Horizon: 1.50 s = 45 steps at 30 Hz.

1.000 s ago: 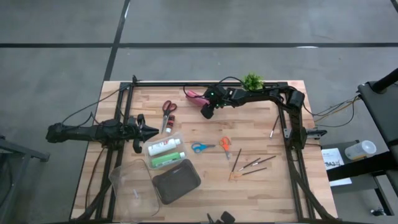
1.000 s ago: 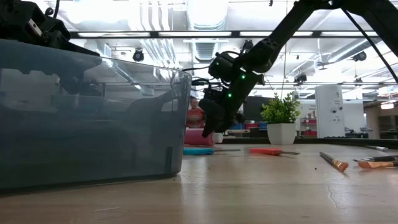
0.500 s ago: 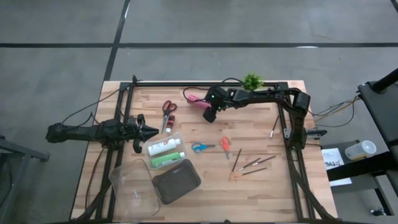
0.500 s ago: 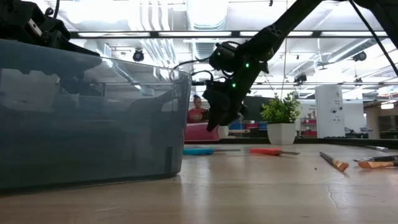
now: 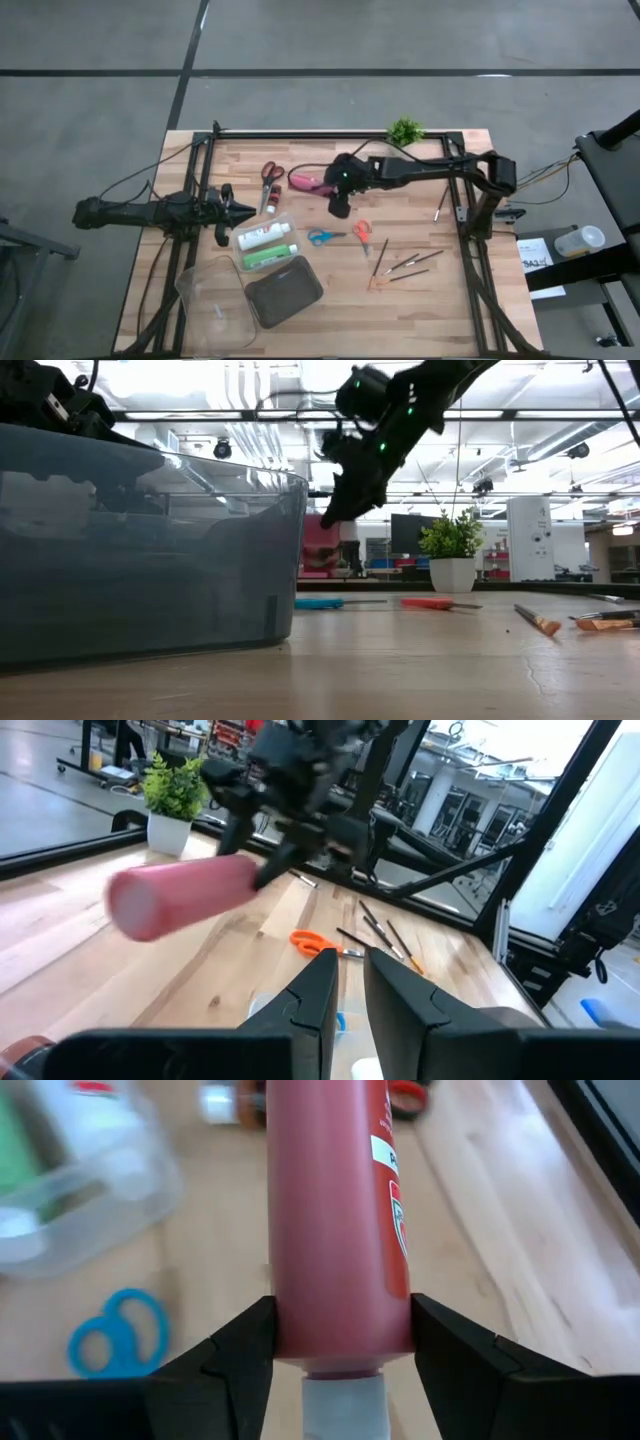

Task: Pick & Place Paint Supplies
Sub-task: Put the pink paint bottle into the top transparent bin

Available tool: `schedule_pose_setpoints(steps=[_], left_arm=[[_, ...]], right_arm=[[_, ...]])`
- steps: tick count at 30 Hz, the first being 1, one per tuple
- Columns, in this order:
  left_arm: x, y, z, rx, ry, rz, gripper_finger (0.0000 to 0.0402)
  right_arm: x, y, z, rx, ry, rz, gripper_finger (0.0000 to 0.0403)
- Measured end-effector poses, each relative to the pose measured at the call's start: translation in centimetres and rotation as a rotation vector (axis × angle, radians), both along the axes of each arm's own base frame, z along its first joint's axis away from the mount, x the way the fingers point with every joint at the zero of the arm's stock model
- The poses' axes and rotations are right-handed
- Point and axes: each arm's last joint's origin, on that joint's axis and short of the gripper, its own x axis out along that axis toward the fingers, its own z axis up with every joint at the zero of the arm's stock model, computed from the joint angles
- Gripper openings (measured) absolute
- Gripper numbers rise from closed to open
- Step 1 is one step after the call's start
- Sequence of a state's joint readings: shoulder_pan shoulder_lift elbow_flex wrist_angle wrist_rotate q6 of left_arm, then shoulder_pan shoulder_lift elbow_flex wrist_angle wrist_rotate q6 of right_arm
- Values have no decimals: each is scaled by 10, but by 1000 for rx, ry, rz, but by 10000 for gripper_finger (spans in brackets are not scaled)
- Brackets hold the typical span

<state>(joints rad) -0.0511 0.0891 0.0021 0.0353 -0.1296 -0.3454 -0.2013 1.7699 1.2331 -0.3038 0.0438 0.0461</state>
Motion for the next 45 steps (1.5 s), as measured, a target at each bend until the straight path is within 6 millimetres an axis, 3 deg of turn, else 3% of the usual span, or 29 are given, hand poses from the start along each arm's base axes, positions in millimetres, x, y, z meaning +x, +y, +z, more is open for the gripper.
schedule_pose_setpoints(steps=[11,26,45], left_arm=[[1,0,-2,1,25,0,62],[1,0,-2,1,26,0,62],[2,0,-3,2,39,0,62]], right_arm=[[-4,56,26,-64,-41,211,196],[-2,104,36,-89,-128,353,196],[56,122,19,-169,-84,473,196]])
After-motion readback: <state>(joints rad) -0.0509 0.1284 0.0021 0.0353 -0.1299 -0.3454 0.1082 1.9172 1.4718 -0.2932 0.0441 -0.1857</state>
